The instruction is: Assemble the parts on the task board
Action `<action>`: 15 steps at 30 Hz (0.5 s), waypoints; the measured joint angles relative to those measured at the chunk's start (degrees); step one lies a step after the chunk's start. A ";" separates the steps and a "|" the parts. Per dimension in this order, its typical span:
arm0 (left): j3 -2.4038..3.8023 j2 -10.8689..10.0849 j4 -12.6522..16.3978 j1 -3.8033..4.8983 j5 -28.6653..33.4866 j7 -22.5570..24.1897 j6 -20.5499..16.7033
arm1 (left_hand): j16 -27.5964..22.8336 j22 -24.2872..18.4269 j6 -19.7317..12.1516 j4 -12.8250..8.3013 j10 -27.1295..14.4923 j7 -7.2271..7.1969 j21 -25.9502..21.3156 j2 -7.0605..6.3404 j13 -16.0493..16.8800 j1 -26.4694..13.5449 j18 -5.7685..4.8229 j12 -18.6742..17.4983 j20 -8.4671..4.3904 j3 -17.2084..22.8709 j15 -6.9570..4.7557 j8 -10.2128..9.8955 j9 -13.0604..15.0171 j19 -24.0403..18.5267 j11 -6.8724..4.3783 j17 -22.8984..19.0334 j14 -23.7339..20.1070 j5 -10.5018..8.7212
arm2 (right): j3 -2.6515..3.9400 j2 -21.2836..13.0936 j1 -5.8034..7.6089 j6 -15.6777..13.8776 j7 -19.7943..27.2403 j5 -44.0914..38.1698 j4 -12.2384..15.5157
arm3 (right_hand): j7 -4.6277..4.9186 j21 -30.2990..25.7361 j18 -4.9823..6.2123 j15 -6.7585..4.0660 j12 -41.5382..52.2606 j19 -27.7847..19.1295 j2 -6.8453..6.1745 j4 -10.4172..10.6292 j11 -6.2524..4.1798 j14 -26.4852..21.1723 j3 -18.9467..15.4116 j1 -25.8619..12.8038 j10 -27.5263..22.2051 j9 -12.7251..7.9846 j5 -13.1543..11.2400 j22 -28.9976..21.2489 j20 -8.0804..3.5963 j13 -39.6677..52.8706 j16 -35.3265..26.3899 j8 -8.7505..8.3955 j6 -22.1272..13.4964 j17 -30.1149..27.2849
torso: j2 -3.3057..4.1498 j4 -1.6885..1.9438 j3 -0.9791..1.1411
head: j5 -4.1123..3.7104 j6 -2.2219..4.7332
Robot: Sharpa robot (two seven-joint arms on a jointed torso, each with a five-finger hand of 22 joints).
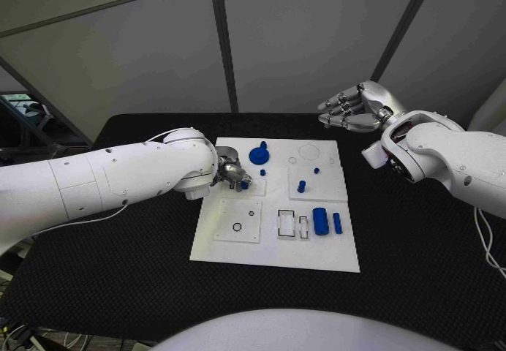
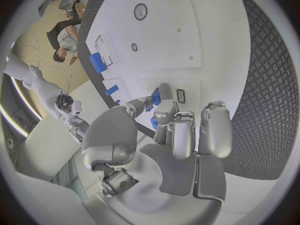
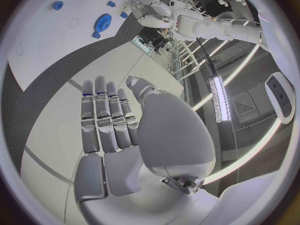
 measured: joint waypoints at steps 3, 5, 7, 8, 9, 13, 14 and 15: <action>0.00 0.02 -0.04 0.00 0.00 0.00 -0.01 | 0.00 0.00 0.41 0.54 0.00 0.01 0.00 -0.10 0.06 -0.10 0.00 0.00 0.00 -1.80 -0.01 -0.22 -0.21 0.00 0.00 0.00 0.01 0.00 | 0.00 0.00 0.00 0.02 -0.01 -0.01 0.00 | 0.00 0.00 0.00 0.00 0.00 0.00 0.12 0.00 0.00 0.00 0.00 -0.11 0.00 0.00 0.00 0.00 0.00 0.00 0.00 0.00 0.00 0.00 | 0.01 0.00 -0.01 | -0.06 -0.03; 0.00 0.03 -0.06 0.00 0.00 0.00 -0.03 | 0.00 0.00 0.41 1.00 0.00 0.01 0.00 -0.17 0.06 -0.17 -0.01 0.00 0.00 -3.08 -0.01 -0.42 -0.37 0.42 0.00 0.00 0.01 0.00 | 0.00 0.00 0.00 0.02 -0.01 -0.01 -0.01 | 0.00 0.01 0.00 0.00 0.00 0.00 0.11 0.00 0.00 0.00 0.00 -0.12 0.00 0.00 0.00 0.00 0.00 0.00 0.00 0.00 0.00 0.00 | 0.01 0.00 -0.01 | -0.08 -0.07; 0.00 0.04 -0.08 0.00 0.00 0.00 -0.06 | 0.00 0.00 0.41 1.44 0.00 0.01 0.00 -0.24 0.07 -0.23 -0.01 0.00 0.00 -4.27 -0.01 -0.47 -0.48 0.42 0.00 0.00 0.01 0.00 | 0.00 0.00 0.00 0.03 -0.02 -0.02 -0.02 | 0.00 0.01 0.00 0.00 0.00 0.00 0.11 0.00 0.00 0.00 0.00 -0.12 0.00 0.00 0.00 0.00 0.00 0.00 0.00 0.00 0.00 0.00 | 0.01 0.00 -0.01 | -0.08 -0.10; 0.00 0.04 -0.09 0.00 0.00 0.00 -0.08 | 0.00 0.00 0.62 1.65 0.00 0.21 0.00 -0.24 0.07 -0.23 0.00 0.00 0.00 -4.81 -0.01 -0.47 -0.53 0.42 0.00 0.00 0.01 0.00 | 0.00 0.00 0.00 0.03 -0.02 -0.02 -0.03 | 0.00 0.01 0.00 0.00 0.00 0.00 0.11 0.00 0.00 0.00 0.00 -0.12 0.00 0.00 0.00 -0.03 0.00 0.00 0.00 0.00 0.00 0.00 | 0.01 0.00 -0.02 | -0.08 -0.10; 0.00 0.05 -0.09 0.00 0.00 -0.01 -0.10 | 0.00 0.00 0.74 1.84 0.00 0.08 0.00 -0.24 0.06 -0.23 -0.01 0.00 0.00 -5.57 -0.01 -0.47 -0.59 0.42 0.00 0.00 0.01 0.00 | 0.00 0.00 0.00 0.03 -0.03 -0.02 -0.04 | 0.00 0.01 0.00 0.00 0.00 0.00 0.10 0.00 0.00 0.00 0.00 -0.13 0.00 0.00 0.00 -0.07 0.00 0.00 0.00 0.00 0.00 0.00 | 0.01 0.00 -0.02 | -0.10 -0.10; 0.00 0.06 -0.10 0.00 0.00 -0.01 -0.20 | 0.00 0.00 0.82 2.59 0.00 0.01 0.00 -0.24 0.15 -0.23 -0.01 0.00 0.00 -7.81 -0.01 -0.70 -0.80 0.42 0.00 0.00 0.01 -0.01 | 0.00 0.02 0.00 0.04 -0.04 -0.02 -0.10 | 0.00 -0.21 0.00 0.00 0.00 0.00 -0.19 0.00 0.00 0.00 0.00 -0.42 0.00 0.00 0.00 -0.07 0.00 0.00 0.00 0.00 0.00 -0.05 | 0.01 0.00 -0.03 | -0.11 -0.08; 0.00 0.06 -0.10 0.00 0.00 -0.01 -0.22 | 0.00 0.00 0.82 2.75 0.00 0.01 0.00 -0.24 0.14 -0.23 -0.01 0.00 0.00 -8.12 -0.01 -0.70 -0.82 0.42 0.00 0.00 0.01 -0.01 | 0.00 0.02 0.00 0.04 -0.04 -0.03 -0.10 | 0.00 -0.21 0.00 0.00 0.00 0.00 -0.19 0.00 0.00 0.00 0.00 -0.42 0.00 0.00 0.00 -0.07 0.00 0.01 0.00 0.00 0.00 -0.05 | 0.01 0.00 -0.03 | -0.11 -0.07; 0.00 0.06 -0.10 0.00 -0.01 -0.01 -0.27 | 0.00 0.00 0.82 2.97 0.00 0.01 0.00 -0.24 0.14 -0.23 0.00 0.00 0.00 -8.73 -0.01 -0.70 -0.83 0.42 0.00 0.00 0.01 -0.01 | 0.00 0.03 0.00 0.04 -0.04 -0.03 -0.12 | 0.00 -0.21 0.00 0.00 0.00 0.00 -0.19 0.00 0.00 0.00 0.00 -0.42 0.00 0.00 0.00 -0.07 0.00 0.01 0.00 0.00 0.00 -0.05 | 0.01 0.00 -0.03 | -0.11 -0.07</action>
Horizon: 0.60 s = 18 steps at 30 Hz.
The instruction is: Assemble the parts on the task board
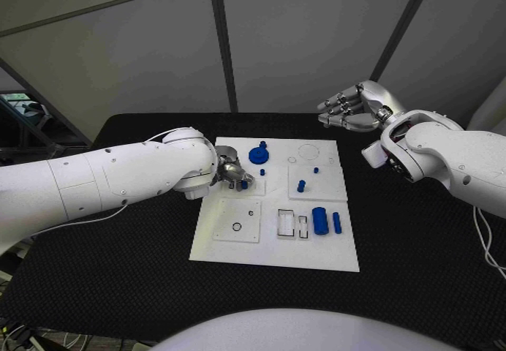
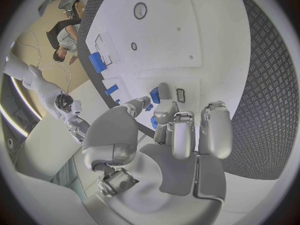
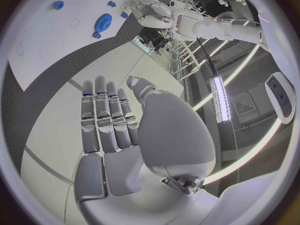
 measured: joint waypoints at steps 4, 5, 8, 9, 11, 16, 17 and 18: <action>0.00 0.01 0.00 0.00 -0.04 0.00 -0.12 | 0.00 0.00 0.00 0.67 0.00 0.00 0.00 0.00 0.12 0.00 0.00 0.25 0.00 -1.72 0.00 0.00 -0.14 0.00 0.00 0.00 0.00 0.00 | 0.00 0.01 0.00 0.01 -0.01 -0.01 -0.04 | 0.00 0.00 -0.01 0.00 0.00 0.00 0.00 0.00 0.00 0.00 0.00 0.00 0.00 0.00 0.00 -0.01 0.00 -0.02 0.00 0.00 0.00 0.00 | 0.00 0.00 -0.01 | -0.02 -0.03; 0.00 0.01 0.00 0.00 -0.06 0.00 -0.15 | 0.00 0.00 0.00 0.85 0.00 0.00 0.00 0.01 0.12 0.02 0.00 0.25 0.00 -2.02 0.00 0.00 -0.19 0.00 0.00 0.00 0.00 0.00 | 0.00 0.02 0.00 0.01 -0.01 -0.01 -0.05 | 0.00 0.00 -0.01 0.00 0.00 0.00 0.00 0.00 0.00 0.00 0.00 0.00 0.00 0.00 0.00 -0.06 0.00 -0.03 0.00 0.00 0.00 0.00 | 0.00 0.00 -0.01 | -0.03 -0.04; 0.00 -0.02 0.00 0.00 -0.11 0.00 -0.26 | 0.00 0.00 0.20 1.07 0.00 -0.21 -0.01 0.12 0.12 0.61 0.00 0.25 0.00 -2.71 0.00 0.00 -0.20 0.00 0.00 0.00 0.00 0.00 | 0.00 0.02 0.00 0.02 -0.02 -0.02 -0.07 | 0.00 0.00 0.00 0.00 0.00 0.18 0.00 0.00 0.00 0.00 0.00 0.00 0.00 0.00 0.20 -0.08 0.18 -0.05 0.00 0.00 0.00 -0.06 | 0.00 0.01 -0.01 | -0.04 -0.04; 0.00 -0.04 0.00 0.00 -0.12 0.00 -0.29 | 0.00 0.00 0.20 1.16 0.00 -0.21 -0.01 0.15 0.12 0.64 0.00 0.25 0.00 -2.80 0.00 0.00 -0.19 0.00 0.00 0.00 0.00 0.00 | 0.00 0.02 0.00 0.03 -0.02 -0.02 -0.07 | 0.00 0.00 0.00 0.00 0.00 0.20 0.00 0.00 0.00 0.00 0.00 0.00 0.00 0.00 0.20 -0.08 0.20 -0.05 0.00 0.00 0.00 -0.06 | 0.00 0.01 -0.01 | -0.05 -0.04; 0.00 -0.13 -0.02 0.00 -0.15 0.00 -0.33 | 0.00 0.00 0.20 1.15 0.00 -0.21 -0.01 -0.07 0.12 0.86 -0.01 0.25 0.00 -3.27 0.00 0.00 -0.26 0.00 0.00 0.00 0.00 0.00 | 0.00 0.02 0.00 0.05 -0.04 -0.02 -0.08 | 0.00 0.00 0.00 0.19 0.00 0.20 0.00 0.00 0.00 -0.19 0.00 0.00 0.00 0.00 0.20 -0.14 0.20 -0.05 0.00 0.00 0.00 -0.06 | 0.00 0.01 -0.01 | -0.05 -0.04; 0.01 -0.58 0.07 0.00 -0.25 0.00 -0.36 | 0.00 0.00 0.20 1.50 0.00 -0.21 -0.02 -0.15 0.12 1.38 -0.01 0.25 0.00 -4.26 0.00 -0.21 -0.32 0.00 0.00 0.00 0.00 -0.01 | 0.00 -0.04 0.00 0.10 -0.08 -0.03 -0.08 | 0.00 -0.23 0.00 0.20 0.00 0.20 -0.23 0.00 0.00 -0.20 0.00 -0.23 0.00 0.00 0.20 -0.14 0.20 -0.05 0.00 0.00 0.00 -0.13 | 0.00 0.02 -0.01 | -0.05 -0.04; 0.02 -0.72 0.14 0.00 -0.29 0.00 -0.36 | 0.00 0.00 0.20 1.56 0.00 -0.21 -0.02 -0.15 0.12 1.38 -0.01 0.25 0.00 -4.63 0.00 -0.21 -0.32 0.00 0.00 0.00 0.00 -0.01 | 0.00 -0.04 0.00 0.11 -0.09 -0.03 -0.08 | 0.00 -0.23 0.00 0.20 0.00 0.20 -0.23 0.00 0.01 -0.20 0.00 -0.23 -0.01 0.00 0.20 -0.18 0.19 -0.05 0.00 0.00 0.00 -0.13 | -0.01 0.02 -0.01 | -0.05 -0.04; 0.03 -0.96 0.27 0.00 -0.37 0.00 -0.36 | 0.00 0.00 0.20 1.61 0.00 -0.21 -0.02 -0.17 0.07 1.40 0.00 0.25 0.00 -5.02 0.00 -0.21 -0.34 0.00 0.00 0.00 0.00 -0.01 | 0.00 -0.05 0.00 0.11 -0.10 -0.03 -0.08 | 0.00 -0.23 0.00 0.20 0.00 0.20 -0.23 0.00 0.14 -0.20 0.00 -0.23 -0.14 0.00 0.20 -0.21 0.19 -0.05 0.00 0.00 0.00 -0.13 | -0.01 0.02 -0.02 | -0.05 -0.04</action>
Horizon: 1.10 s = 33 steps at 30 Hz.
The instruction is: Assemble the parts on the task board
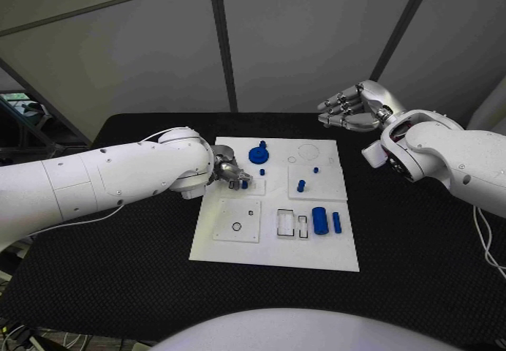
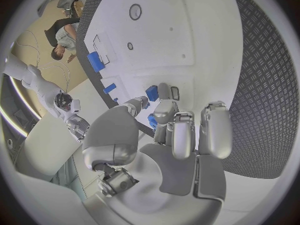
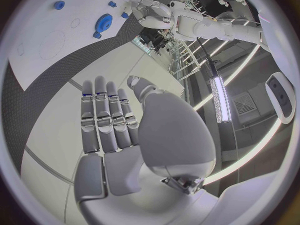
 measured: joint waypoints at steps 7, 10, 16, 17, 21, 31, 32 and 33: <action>0.56 -1.48 0.95 0.19 -0.54 -0.03 0.06 | 0.00 0.00 -0.26 0.71 -0.56 0.26 -0.51 -1.03 -1.91 1.03 0.00 -1.58 0.00 -2.59 0.00 -0.23 -0.10 0.00 0.32 0.00 0.00 0.00 | 0.00 -0.05 0.00 0.01 -0.05 -0.01 -0.03 | 0.00 0.00 0.00 0.00 0.00 0.00 0.00 0.00 0.07 0.00 0.00 0.00 -0.07 0.00 0.00 -0.01 0.00 0.00 0.00 0.00 0.00 -0.06 | -0.02 0.01 0.00 | -0.15 0.04; 1.62 -1.74 1.23 0.26 -0.71 -0.05 0.11 | -0.24 0.00 -0.33 1.20 -0.64 0.33 -0.51 -1.35 -2.38 1.35 0.01 -1.79 0.00 -4.19 0.00 -0.23 -0.10 0.00 0.24 0.00 0.00 0.00 | 0.00 -0.05 0.00 0.02 -0.06 -0.01 -0.07 | 0.00 0.00 0.00 0.00 0.00 0.00 0.00 0.00 0.07 0.00 0.00 0.00 -0.07 0.00 0.00 -0.06 0.00 0.01 0.00 0.00 0.00 -0.05 | -0.02 0.01 0.01 | -0.16 0.09; 5.47 -2.45 1.69 0.42 -0.63 -0.05 0.27 | -0.74 0.00 -1.58 2.41 -3.00 0.95 -1.65 -1.99 -5.90 2.91 0.00 -4.99 0.20 -6.82 0.00 -0.53 -0.26 -0.46 0.68 0.00 0.00 0.00 | 0.00 -0.02 -0.01 0.03 -0.07 -0.01 -0.26 | 0.21 -0.32 0.00 0.00 0.00 0.00 0.07 0.00 0.07 0.00 0.00 -0.41 -0.07 0.00 0.00 -0.11 0.00 -0.05 0.00 0.00 -0.21 -0.12 | -0.01 0.01 0.01 | -0.14 0.22; 6.01 -2.55 1.69 0.45 -0.55 -0.05 0.31 | -0.90 0.00 -2.18 2.64 -3.57 1.19 -1.95 -2.22 -6.77 3.16 0.00 -5.74 0.32 -7.39 0.00 -1.00 -0.47 -0.75 0.83 0.00 0.00 0.00 | 0.00 -0.01 -0.01 0.03 -0.07 -0.02 -0.31 | 0.21 -0.33 0.00 0.00 0.00 0.00 0.02 0.00 0.07 0.00 0.00 -0.47 -0.07 0.00 0.00 -0.11 0.00 -0.05 0.00 0.00 -0.21 -0.12 | -0.01 0.01 0.01 | -0.11 0.25; 7.36 -2.77 1.26 0.75 -0.08 -0.05 0.53 | -0.90 0.00 -3.51 3.49 -4.43 1.86 -2.52 -2.01 -8.63 4.79 0.01 -7.17 0.62 -9.00 0.21 -2.62 -1.31 -1.05 1.57 0.00 -0.21 0.00 | 0.00 0.04 -0.01 0.03 -0.10 -0.02 -0.47 | 0.21 -0.33 0.00 0.00 0.00 0.00 0.02 0.15 0.07 0.00 -0.15 -0.46 -0.07 0.00 0.00 -0.11 0.00 -0.04 0.00 0.00 -0.21 -0.12 | -0.01 0.01 0.03 | -0.02 0.37; 8.73 -1.78 -4.37 2.69 0.66 -0.05 3.93 | -1.90 -0.69 -4.47 3.90 -6.87 2.82 -4.75 -1.18 -12.68 11.77 -0.01 -10.15 1.46 -11.78 1.02 -5.78 -3.56 -2.32 2.34 0.00 -0.19 -0.01 | -0.01 0.08 -0.01 0.08 -0.18 -0.04 -0.52 | 0.21 -0.33 0.00 0.21 0.00 0.00 0.02 0.15 -0.15 -0.21 -0.15 -0.46 -0.29 0.00 0.00 -0.16 0.00 -0.04 0.00 0.00 -0.21 -0.18 | 0.03 -0.01 0.05 | 0.06 0.83; 8.82 -1.37 -5.39 3.03 0.64 -0.05 4.62 | -2.28 -1.26 -4.86 4.05 -7.65 3.21 -5.41 -1.03 -13.81 12.37 0.00 -11.15 1.65 -12.26 1.25 -6.56 -4.11 -2.70 2.59 0.00 -0.17 0.00 | -0.01 0.08 -0.01 0.08 -0.19 -0.06 -0.50 | 0.21 -0.33 0.00 0.20 0.00 0.00 0.02 0.15 -0.15 -0.21 -0.15 -0.46 -0.29 0.00 0.00 -0.16 0.00 -0.04 0.00 0.00 -0.21 -0.19 | 0.03 -0.01 0.05 | 0.03 0.89; 8.91 -0.96 -6.39 3.33 0.58 -0.04 5.25 | -2.62 -1.76 -5.17 4.29 -8.35 3.51 -5.88 -0.78 -14.85 12.59 0.00 -12.05 1.90 -12.48 1.43 -7.22 -4.54 -2.94 2.80 0.00 0.01 0.00 | -0.01 0.07 -0.01 0.09 -0.19 -0.07 -0.48 | 0.21 -0.33 0.00 0.21 0.00 0.00 0.02 0.15 -0.15 -0.21 -0.15 -0.46 -0.29 0.00 0.00 -0.16 0.00 -0.04 0.00 0.00 -0.21 -0.18 | 0.03 -0.04 0.05 | 0.02 0.97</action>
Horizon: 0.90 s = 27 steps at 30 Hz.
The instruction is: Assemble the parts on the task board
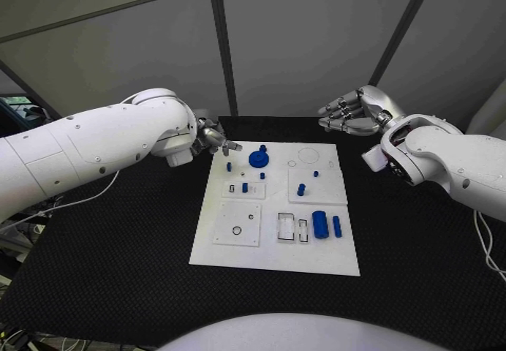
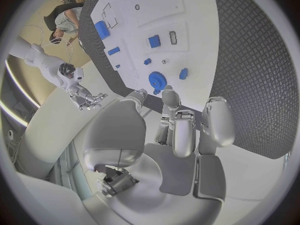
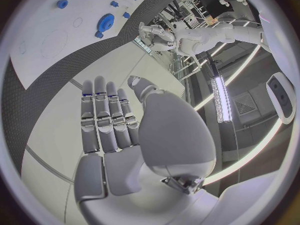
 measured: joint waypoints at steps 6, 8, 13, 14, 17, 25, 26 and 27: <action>0.17 3.22 -6.63 1.25 -0.71 0.09 3.70 | -0.27 -0.61 -0.59 0.87 -0.89 0.59 -0.80 0.31 -1.71 1.89 0.00 -1.15 0.45 -1.53 0.43 -2.32 -1.68 -0.45 0.51 0.00 -0.01 -0.67 | 0.00 -0.03 0.00 0.00 -0.03 -0.11 0.11 | 0.00 0.00 0.00 0.00 0.00 0.00 0.00 0.00 0.00 0.00 0.00 0.00 0.00 0.00 0.00 -0.06 0.00 0.00 0.00 0.00 0.00 0.00 | 0.03 -0.07 -0.01 | 0.07 0.27; 0.20 4.34 -8.61 1.46 -1.06 0.12 4.91 | -0.27 -0.75 -0.59 1.27 -0.89 0.59 -1.07 0.51 -1.92 2.47 0.00 -1.15 0.46 -2.07 0.43 -2.50 -2.11 -0.46 0.51 0.00 -0.01 -2.10 | 0.00 -0.02 0.00 0.00 -0.04 -0.16 0.15 | 0.00 0.00 0.00 0.00 0.00 0.00 0.00 0.00 0.00 0.00 0.00 0.00 0.00 0.00 0.00 -0.05 0.00 0.00 0.00 0.00 0.00 0.00 | 0.05 -0.07 -0.01 | 0.12 0.30; 0.20 7.19 -13.20 1.63 -2.08 0.16 7.66 | -0.27 -0.83 -0.41 1.53 -0.89 0.78 -1.07 0.72 -2.06 2.69 0.00 -1.15 0.46 -2.64 0.63 -2.82 -2.43 -0.46 0.51 0.00 -0.20 -2.75 | 0.00 0.07 0.00 0.00 -0.06 -0.34 0.26 | 0.00 0.00 0.00 0.00 0.00 0.00 0.00 0.00 0.00 0.00 0.00 0.00 0.00 0.00 0.00 -0.05 0.00 0.01 0.00 0.00 0.00 0.01 | 0.07 -0.07 -0.03 | 0.35 0.40; 0.18 7.64 -13.87 1.65 -2.25 0.17 8.05 | -0.27 -0.83 -0.36 1.56 -0.89 0.79 -1.07 0.81 -2.06 2.77 0.00 -1.15 0.46 -2.67 0.63 -2.82 -2.45 -0.46 0.51 0.00 -0.20 -2.88 | 0.00 0.11 0.00 0.00 -0.07 -0.38 0.26 | 0.00 0.00 0.00 0.00 0.00 0.00 0.00 0.00 0.00 0.00 0.00 0.00 0.00 0.00 0.00 -0.05 0.00 0.01 0.00 0.00 0.00 0.01 | 0.08 -0.06 -0.05 | 0.40 0.40; 0.06 8.94 -15.75 1.63 -2.86 0.21 9.14 | -0.27 -0.83 0.56 1.98 -0.89 0.55 -1.29 0.81 -2.08 3.38 0.00 -1.13 0.46 -3.79 0.63 -3.11 -2.76 -0.46 0.51 0.00 -0.20 -5.38 | 0.00 0.27 0.00 0.00 -0.09 -0.49 0.26 | 0.00 0.00 0.00 0.00 0.00 0.00 0.00 0.00 0.00 0.00 0.00 0.01 0.00 0.00 0.00 -0.05 0.00 0.01 0.00 0.00 0.00 0.01 | 0.08 -0.03 -0.07 | 0.51 0.29; -0.21 11.11 -18.92 0.60 -4.45 0.28 10.57 | -0.27 -0.64 0.98 2.36 -0.89 0.48 -1.29 1.12 -2.27 3.06 0.00 -0.48 0.46 -6.63 0.63 -3.48 -3.27 -0.46 0.51 0.00 -0.21 -15.78 | 0.00 0.55 0.00 0.01 -0.10 -0.73 0.24 | 0.00 0.00 0.01 -0.01 0.00 0.00 0.00 0.00 0.00 0.00 0.00 0.01 0.01 0.00 0.00 -0.05 0.00 0.01 0.00 0.00 0.00 -0.05 | 0.07 0.06 -0.10 | 0.53 0.12; -0.22 11.27 -19.12 0.48 -4.58 0.29 10.64 | -0.27 -0.64 0.97 2.36 -0.89 0.48 -1.29 1.12 -2.27 3.06 0.00 -0.48 0.46 -6.63 0.63 -3.48 -3.27 -0.46 0.51 0.00 -0.21 -15.78 | 0.00 0.56 0.00 0.01 -0.10 -0.75 0.24 | 0.00 0.00 0.01 0.00 0.00 0.00 0.00 0.00 0.00 0.00 0.00 0.01 0.01 0.00 0.00 -0.05 0.00 0.01 0.00 0.00 0.00 -0.04 | 0.07 0.06 -0.10 | 0.54 0.12; -0.23 11.46 -19.36 0.34 -4.73 0.30 10.73 | -0.27 -0.64 0.97 2.36 -0.89 0.48 -1.29 1.12 -2.27 3.06 0.00 -0.48 0.46 -6.63 0.63 -3.48 -3.27 -0.46 0.51 0.00 -0.21 -15.78 | 0.00 0.56 0.00 0.01 -0.10 -0.77 0.24 | 0.00 0.00 0.00 -0.01 0.00 0.00 0.00 0.00 0.00 0.00 0.00 0.01 0.01 0.00 0.00 -0.05 0.00 0.01 0.00 0.00 0.00 -0.05 | 0.06 0.06 -0.10 | 0.54 0.12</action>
